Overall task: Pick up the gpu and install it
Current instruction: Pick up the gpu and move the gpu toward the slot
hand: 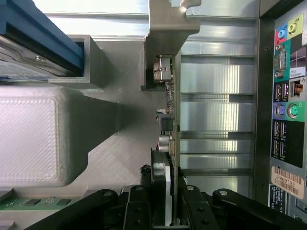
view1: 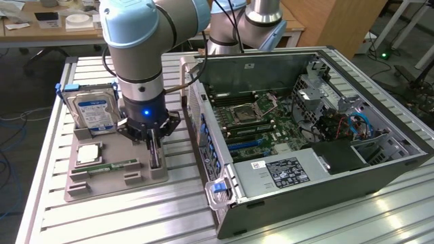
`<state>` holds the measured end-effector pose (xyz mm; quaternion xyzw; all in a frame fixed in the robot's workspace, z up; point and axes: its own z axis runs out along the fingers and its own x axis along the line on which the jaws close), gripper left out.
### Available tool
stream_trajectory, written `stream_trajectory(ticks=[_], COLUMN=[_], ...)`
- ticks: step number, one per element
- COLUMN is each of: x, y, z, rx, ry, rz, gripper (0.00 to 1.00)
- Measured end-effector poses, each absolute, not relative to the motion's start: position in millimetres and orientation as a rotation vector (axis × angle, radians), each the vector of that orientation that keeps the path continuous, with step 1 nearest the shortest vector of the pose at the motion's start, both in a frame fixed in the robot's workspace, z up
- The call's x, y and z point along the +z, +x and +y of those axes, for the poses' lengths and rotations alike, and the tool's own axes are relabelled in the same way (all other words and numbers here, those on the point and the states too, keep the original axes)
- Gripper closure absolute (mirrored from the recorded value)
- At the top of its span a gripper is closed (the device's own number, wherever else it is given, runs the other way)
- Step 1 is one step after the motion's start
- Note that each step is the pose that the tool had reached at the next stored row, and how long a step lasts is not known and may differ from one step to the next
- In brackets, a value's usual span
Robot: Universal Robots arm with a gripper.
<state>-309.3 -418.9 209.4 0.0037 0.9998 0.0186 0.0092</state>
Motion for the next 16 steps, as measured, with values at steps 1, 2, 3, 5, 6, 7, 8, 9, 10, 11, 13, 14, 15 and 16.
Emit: stream_trajectory(ticks=[1,2,3,5,6,7,8,9,10,11,13,14,15,16], x=[209,209,210,212,213,214,215,216,217,218,221,222,223,224], y=[-309,-309,-309,-309,-309,-309,-309,-309,-309,-309,-309,-309,-309,-309], z=[-419,-419,-419,-419,-419,-419,-419,-419,-419,-419,-419,-419,-419,-419], rx=[0.058,0.058,0.059,0.058,0.059,0.059,0.059,0.059,0.059,0.059,0.059,0.059,0.059,0.059], ry=[0.012,0.012,0.012,0.012,0.012,0.012,0.012,0.012,0.012,0.012,0.012,0.012,0.012,0.012], rz=[3.123,3.123,3.122,3.123,3.123,3.123,3.123,3.123,3.123,3.123,3.123,3.123,3.123,3.123], gripper=[0.72,0.72,0.72,0.72,0.72,0.72,0.72,0.72,0.72,0.72,0.72,0.72,0.72,0.72])
